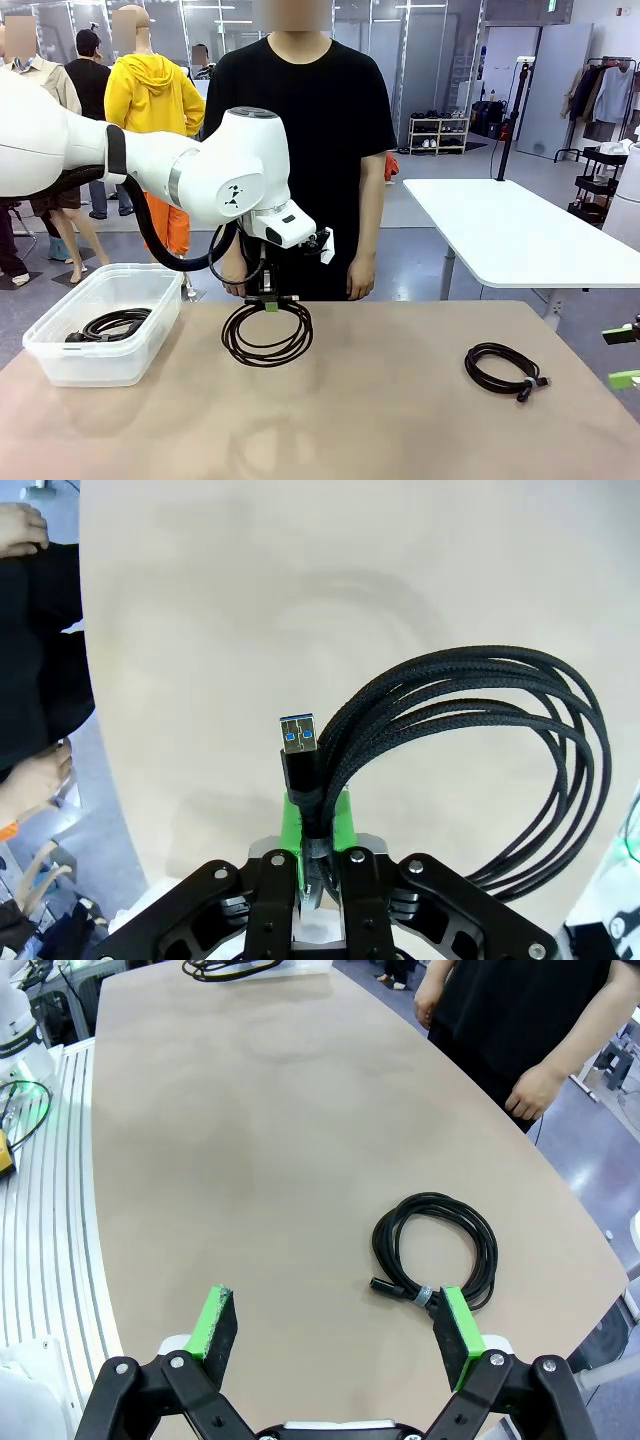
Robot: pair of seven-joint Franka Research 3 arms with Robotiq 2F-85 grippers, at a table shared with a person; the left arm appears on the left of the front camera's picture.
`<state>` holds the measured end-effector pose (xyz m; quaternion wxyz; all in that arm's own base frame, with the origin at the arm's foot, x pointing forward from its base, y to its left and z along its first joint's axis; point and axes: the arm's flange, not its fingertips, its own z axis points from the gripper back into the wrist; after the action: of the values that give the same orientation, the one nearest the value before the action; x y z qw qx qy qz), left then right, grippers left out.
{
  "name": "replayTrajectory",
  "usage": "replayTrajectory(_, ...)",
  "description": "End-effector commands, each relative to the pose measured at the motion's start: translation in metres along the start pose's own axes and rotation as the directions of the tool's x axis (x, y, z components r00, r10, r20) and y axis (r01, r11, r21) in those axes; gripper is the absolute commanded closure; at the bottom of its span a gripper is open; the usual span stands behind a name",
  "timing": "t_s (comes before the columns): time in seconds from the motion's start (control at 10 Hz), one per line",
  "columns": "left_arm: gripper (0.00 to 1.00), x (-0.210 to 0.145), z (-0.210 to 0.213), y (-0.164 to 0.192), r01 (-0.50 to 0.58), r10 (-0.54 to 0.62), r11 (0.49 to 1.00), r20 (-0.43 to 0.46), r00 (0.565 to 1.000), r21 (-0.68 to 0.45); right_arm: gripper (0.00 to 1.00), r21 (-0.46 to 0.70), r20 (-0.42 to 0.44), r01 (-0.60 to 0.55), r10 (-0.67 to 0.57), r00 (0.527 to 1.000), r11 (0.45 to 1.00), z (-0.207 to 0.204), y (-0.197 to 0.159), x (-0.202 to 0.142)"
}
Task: Organize and store the cables.
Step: Place the USB Extension Cable into the Organizing box.
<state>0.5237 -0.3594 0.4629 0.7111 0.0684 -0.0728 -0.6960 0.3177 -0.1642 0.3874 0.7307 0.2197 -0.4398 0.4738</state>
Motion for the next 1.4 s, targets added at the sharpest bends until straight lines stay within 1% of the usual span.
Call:
replayTrajectory(0.0,1.0,-0.001,-0.001,0.005,-0.01,0.01,1.0,0.005,1.0,-0.001,0.0,-0.009,0.003,0.022,-0.022,1.0,1.0,-0.002,0.0,0.003)
replayTrajectory(0.2,1.0,-0.001,-0.001,0.005,-0.01,0.01,1.0,0.005,1.0,-0.001,0.0,-0.009,0.003,0.022,-0.022,1.0,1.0,-0.002,0.0,0.003)
replayTrajectory(0.3,0.87,-0.002,-0.003,0.003,-0.005,0.005,1.0,-0.002,1.0,-0.004,0.0,-0.009,0.003,0.022,-0.022,1.0,1.0,-0.002,0.0,0.003)
replayTrajectory(0.4,0.87,-0.022,0.014,0.004,0.022,-0.023,1.0,-0.009,1.0,-0.013,0.0,-0.009,0.003,0.022,-0.022,1.0,1.0,-0.002,0.0,0.003)
replayTrajectory(0.5,0.87,-0.065,0.035,0.0,0.112,-0.113,0.993,-0.026,0.993,-0.045,0.0,-0.009,0.003,0.022,-0.022,1.0,1.0,-0.002,0.0,0.003)
replayTrajectory(0.6,0.87,-0.11,0.049,-0.005,0.075,-0.076,0.997,-0.024,0.997,-0.031,0.0,-0.009,0.003,0.022,-0.022,1.0,1.0,-0.002,0.0,0.003)
replayTrajectory(0.7,0.87,-0.158,0.063,-0.01,0.021,-0.021,1.0,-0.024,0.999,0.022,0.0,-0.009,0.003,0.022,-0.022,1.0,1.0,-0.002,0.0,0.003)
replayTrajectory(0.8,0.87,-0.195,0.074,-0.014,0.021,-0.017,0.995,-0.05,0.999,0.097,0.0,-0.009,0.003,0.022,-0.022,1.0,1.0,-0.002,0.0,0.003)
replayTrajectory(0.9,0.87,-0.229,0.078,-0.01,-0.006,0.024,0.987,-0.108,0.994,0.161,0.0,-0.009,0.003,0.022,-0.022,1.0,1.0,-0.002,0.0,0.003)
replayTrajectory(1.0,0.87,-0.261,0.077,-0.004,-0.004,0.018,0.987,-0.09,0.996,0.158,0.0,-0.009,0.003,0.022,-0.022,1.0,1.0,-0.002,0.0,0.003)
replayTrajectory(1.1,0.87,-0.292,0.074,0.004,-0.017,0.024,0.988,-0.038,0.999,0.157,0.0,-0.009,0.003,0.022,-0.022,1.0,1.0,-0.002,0.0,0.003)
replayTrajectory(1.2,0.87,-0.307,0.069,0.014,-0.055,0.056,0.986,-0.004,0.998,0.159,0.0,-0.009,0.003,0.022,-0.022,1.0,1.0,-0.002,0.0,0.003)
replayTrajectory(1.3,0.87,-0.318,0.059,0.03,-0.139,0.139,0.976,0.011,0.99,0.166,0.0,-0.009,0.003,0.022,-0.022,1.0,1.0,-0.002,0.0,0.003)
